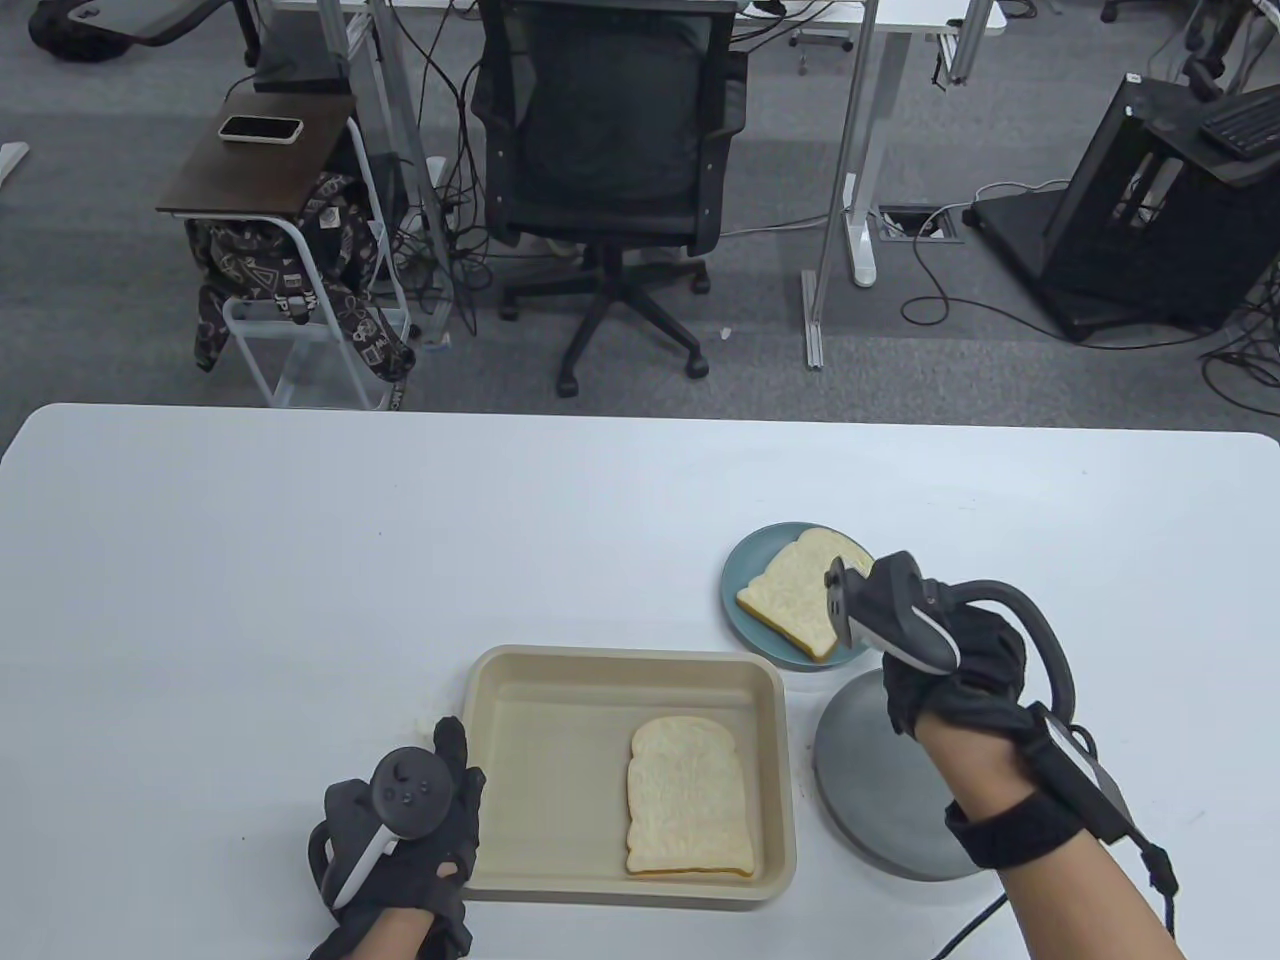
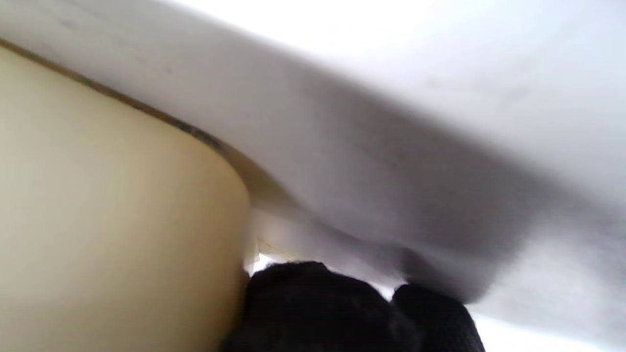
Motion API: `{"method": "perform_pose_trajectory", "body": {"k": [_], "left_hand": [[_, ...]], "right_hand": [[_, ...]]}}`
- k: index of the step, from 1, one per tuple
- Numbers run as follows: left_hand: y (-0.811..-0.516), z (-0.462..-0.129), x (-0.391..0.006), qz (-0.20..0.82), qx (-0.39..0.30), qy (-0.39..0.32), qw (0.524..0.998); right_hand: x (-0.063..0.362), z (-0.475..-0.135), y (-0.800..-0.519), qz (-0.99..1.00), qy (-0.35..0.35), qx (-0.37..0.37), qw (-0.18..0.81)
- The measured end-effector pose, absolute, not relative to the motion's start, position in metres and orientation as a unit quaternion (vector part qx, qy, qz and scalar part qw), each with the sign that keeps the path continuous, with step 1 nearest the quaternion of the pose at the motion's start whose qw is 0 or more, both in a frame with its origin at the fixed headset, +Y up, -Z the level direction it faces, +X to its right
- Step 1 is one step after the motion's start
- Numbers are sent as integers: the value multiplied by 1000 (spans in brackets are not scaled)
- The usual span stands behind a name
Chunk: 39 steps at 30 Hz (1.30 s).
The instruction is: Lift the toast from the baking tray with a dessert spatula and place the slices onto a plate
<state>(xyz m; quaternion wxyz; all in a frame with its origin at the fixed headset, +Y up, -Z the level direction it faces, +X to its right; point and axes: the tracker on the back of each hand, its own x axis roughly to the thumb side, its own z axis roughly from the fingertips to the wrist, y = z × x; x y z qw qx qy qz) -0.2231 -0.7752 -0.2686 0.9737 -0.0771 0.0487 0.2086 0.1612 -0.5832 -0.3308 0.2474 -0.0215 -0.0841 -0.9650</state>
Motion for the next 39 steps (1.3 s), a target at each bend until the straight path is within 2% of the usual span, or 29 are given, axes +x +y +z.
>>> {"method": "perform_pose_trajectory", "body": {"k": [3, 6, 9, 11, 13, 18, 23, 31, 37, 39], "left_hand": [[-775, -269, -223, 208, -78, 49, 974], [-775, -269, -223, 209, -77, 49, 974], [-775, -269, -223, 209, -77, 49, 974], [-775, -268, -223, 209, -77, 50, 974], [-775, -268, -223, 210, -77, 49, 973], [-775, -268, -223, 214, -75, 48, 973], [-775, -268, -223, 215, -74, 49, 973], [-776, -268, -223, 213, -72, 50, 973], [-776, -268, -223, 216, -71, 51, 972], [-776, -268, -224, 217, -70, 51, 972]], "right_hand": [[126, -292, -588, -949, -105, -133, 267], [102, -275, -607, -920, -115, -173, 334], [95, -278, -628, -911, -155, -177, 338], [97, -284, -628, -910, -149, -173, 347], [108, -293, -622, -927, -168, -177, 283], [154, -324, -629, -953, -225, -158, 125], [172, -330, -645, -960, -224, -160, 58], [154, -325, -663, -961, -197, -191, 10], [115, -319, -681, -959, -179, -221, -23], [108, -316, -683, -960, -171, -222, -5]]}}
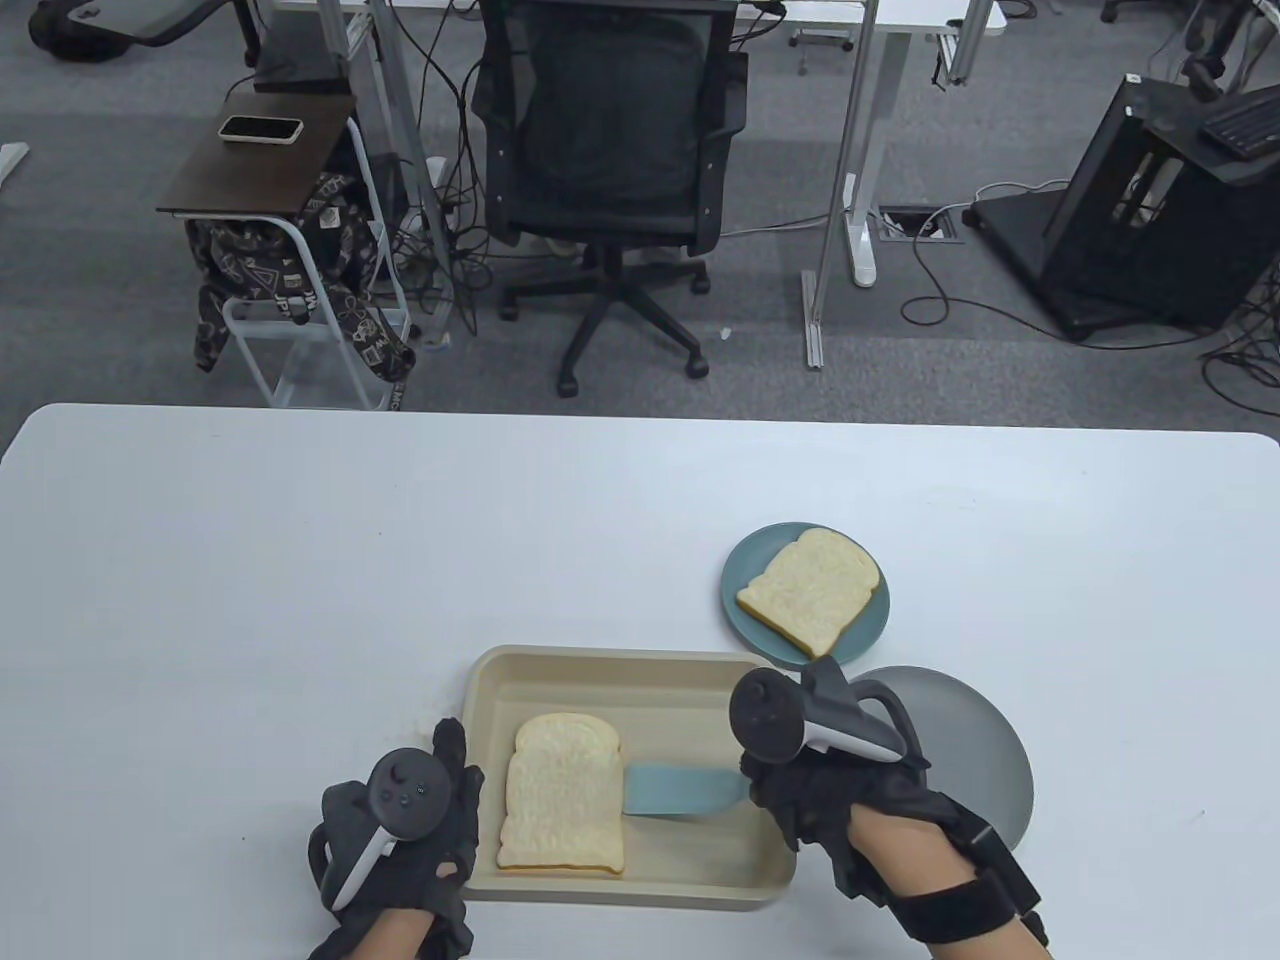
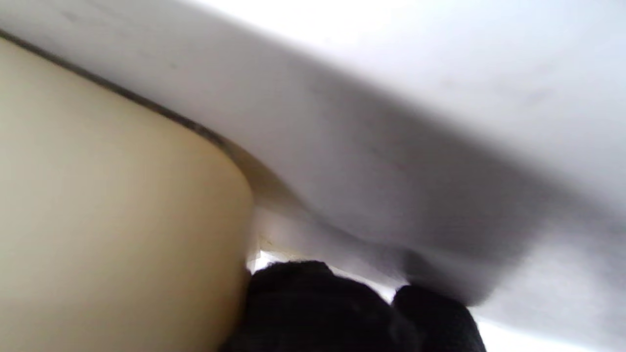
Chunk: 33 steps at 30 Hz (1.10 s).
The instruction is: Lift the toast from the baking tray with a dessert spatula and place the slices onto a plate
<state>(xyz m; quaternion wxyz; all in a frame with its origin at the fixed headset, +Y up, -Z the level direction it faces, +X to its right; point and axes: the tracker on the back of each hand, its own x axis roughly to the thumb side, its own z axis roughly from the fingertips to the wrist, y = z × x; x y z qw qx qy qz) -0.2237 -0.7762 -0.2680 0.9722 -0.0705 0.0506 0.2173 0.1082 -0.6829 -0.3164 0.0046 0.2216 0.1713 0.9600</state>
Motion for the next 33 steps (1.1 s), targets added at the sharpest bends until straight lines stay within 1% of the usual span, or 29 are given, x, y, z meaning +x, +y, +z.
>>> {"method": "perform_pose_trajectory", "body": {"k": [3, 15, 22, 33], "left_hand": [[-776, -268, -224, 218, -71, 51, 972], [-777, -268, -224, 218, -70, 51, 972], [-777, -268, -224, 219, -69, 52, 972], [-777, -268, -224, 220, -69, 52, 972]], "right_hand": [[105, -315, -685, 960, 165, 223, 28], [90, -310, -699, 962, 149, 221, 64], [71, -308, -705, 963, 126, 225, 77], [42, -309, -716, 960, 122, 229, 105]]}}
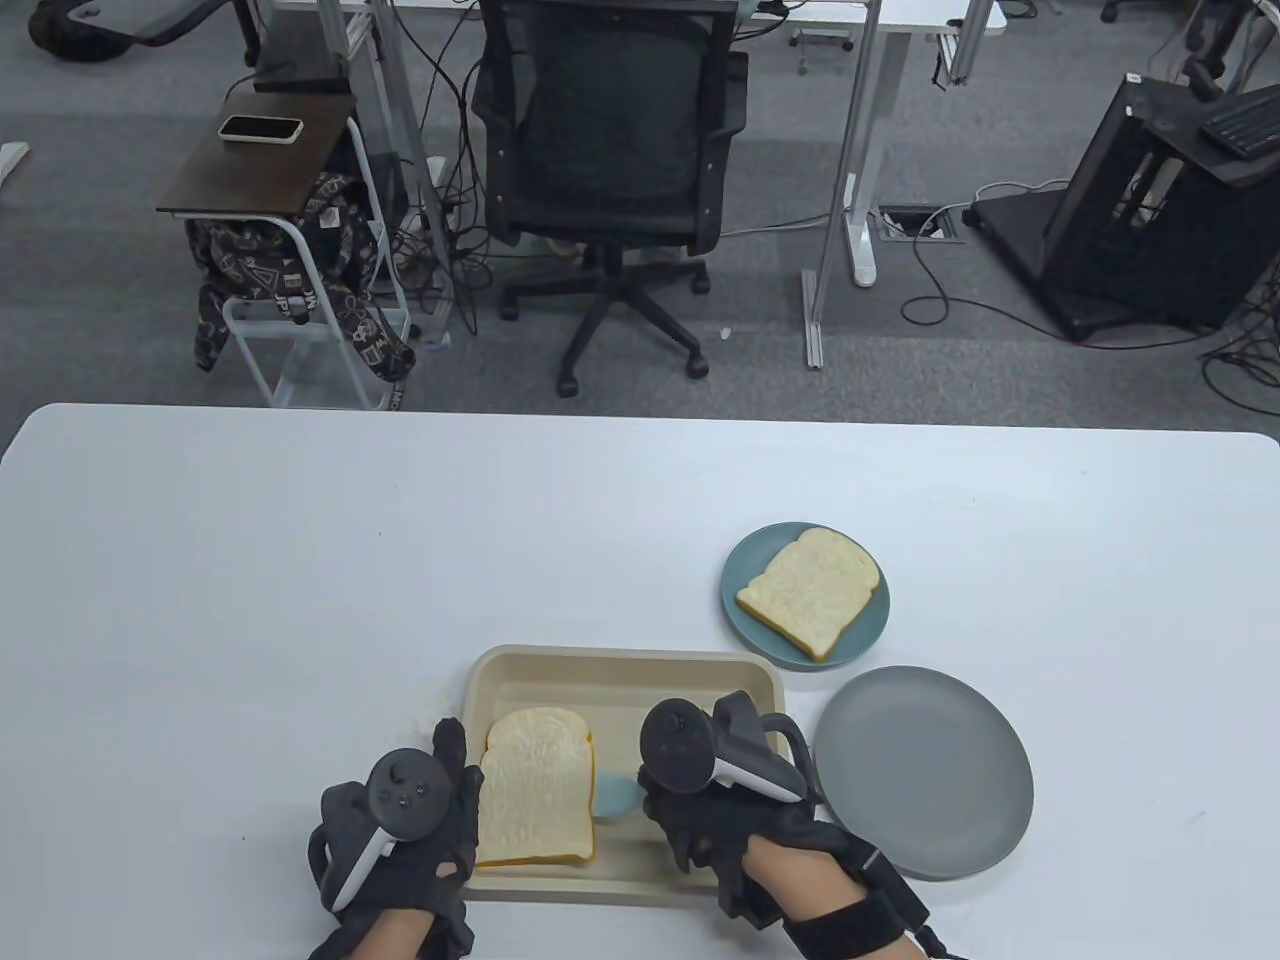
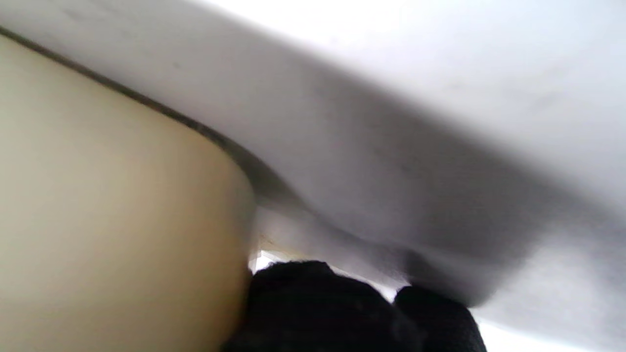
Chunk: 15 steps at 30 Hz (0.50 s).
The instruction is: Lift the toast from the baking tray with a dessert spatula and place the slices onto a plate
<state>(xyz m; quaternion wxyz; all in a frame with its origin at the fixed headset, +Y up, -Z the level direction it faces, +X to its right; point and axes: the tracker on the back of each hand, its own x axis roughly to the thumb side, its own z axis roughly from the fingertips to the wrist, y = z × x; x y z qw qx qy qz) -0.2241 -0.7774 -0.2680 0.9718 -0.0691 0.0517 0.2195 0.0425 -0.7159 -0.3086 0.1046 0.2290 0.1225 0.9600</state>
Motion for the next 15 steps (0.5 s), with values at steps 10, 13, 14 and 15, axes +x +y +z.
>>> {"method": "perform_pose_trajectory", "body": {"k": [10, 13, 14, 15], "left_hand": [[-778, -268, -225, 224, -70, 53, 971], [-778, -268, -225, 228, -72, 53, 970], [-778, -268, -225, 229, -73, 53, 969], [-778, -268, -225, 230, -73, 53, 969]], "right_hand": [[44, -303, -726, 956, 114, 223, 152], [57, -297, -722, 959, 111, 214, 150], [64, -295, -718, 961, 108, 210, 147], [69, -294, -714, 962, 105, 206, 144]]}}
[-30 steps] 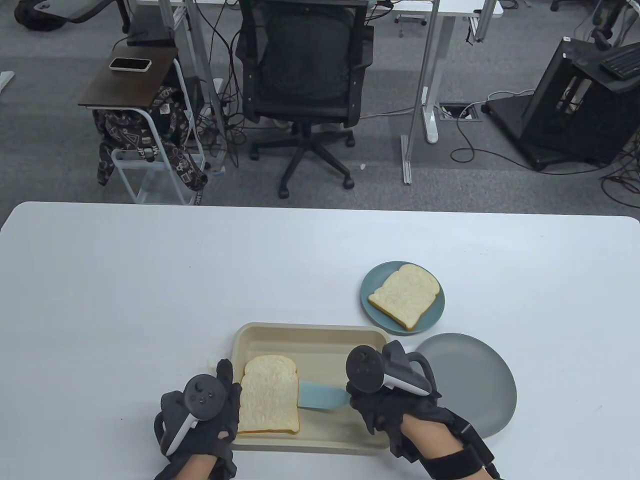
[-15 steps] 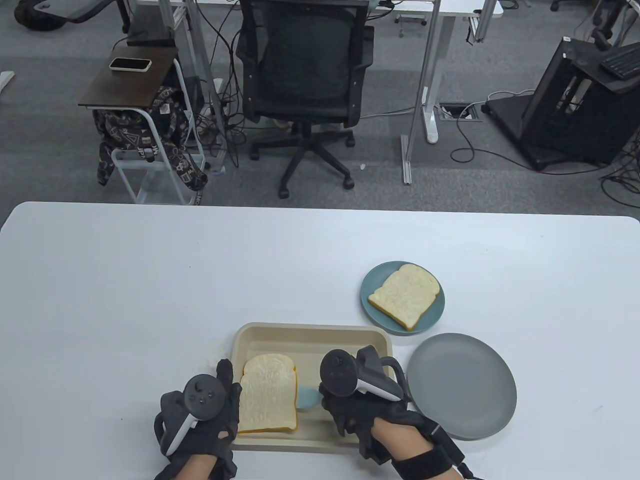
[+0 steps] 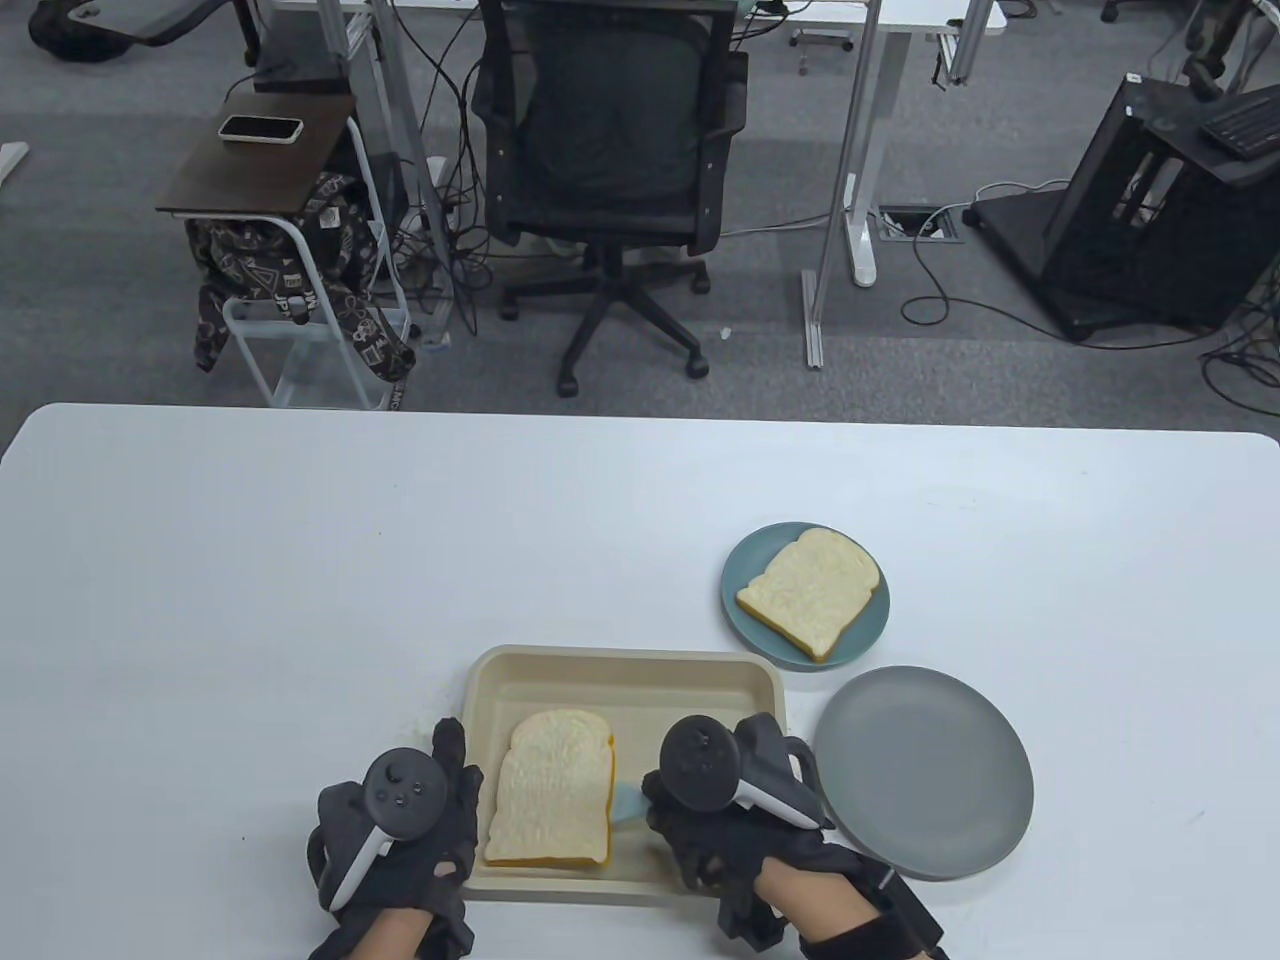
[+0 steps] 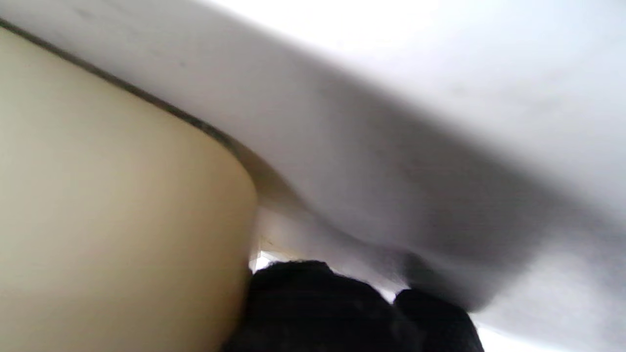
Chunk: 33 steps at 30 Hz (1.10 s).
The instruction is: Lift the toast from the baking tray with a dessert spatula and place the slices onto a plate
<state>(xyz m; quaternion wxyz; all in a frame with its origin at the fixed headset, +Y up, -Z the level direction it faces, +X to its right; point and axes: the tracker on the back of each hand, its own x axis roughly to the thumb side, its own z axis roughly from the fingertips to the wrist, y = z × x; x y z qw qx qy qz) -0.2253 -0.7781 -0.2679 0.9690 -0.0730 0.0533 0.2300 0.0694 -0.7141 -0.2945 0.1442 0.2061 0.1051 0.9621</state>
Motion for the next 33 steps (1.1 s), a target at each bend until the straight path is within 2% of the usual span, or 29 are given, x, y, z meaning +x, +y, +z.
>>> {"method": "perform_pose_trajectory", "body": {"k": [5, 8, 11, 14, 21, 33], "left_hand": [[-778, -268, -226, 231, -73, 53, 969], [-778, -268, -226, 232, -73, 53, 968], [-778, -268, -226, 232, -74, 53, 969], [-778, -268, -226, 232, -76, 53, 968], [-778, -268, -227, 233, -76, 52, 968], [-778, -269, -227, 236, -77, 52, 967]], "right_hand": [[120, -296, -673, 971, 46, 164, 168], [155, -313, -648, 977, -6, 106, 187], [182, -336, -636, 987, -45, 55, 144], [209, -366, -639, 989, -34, -11, 141], [233, -401, -663, 988, -10, -93, 120], [232, -423, -675, 988, 19, -119, 95]]}}
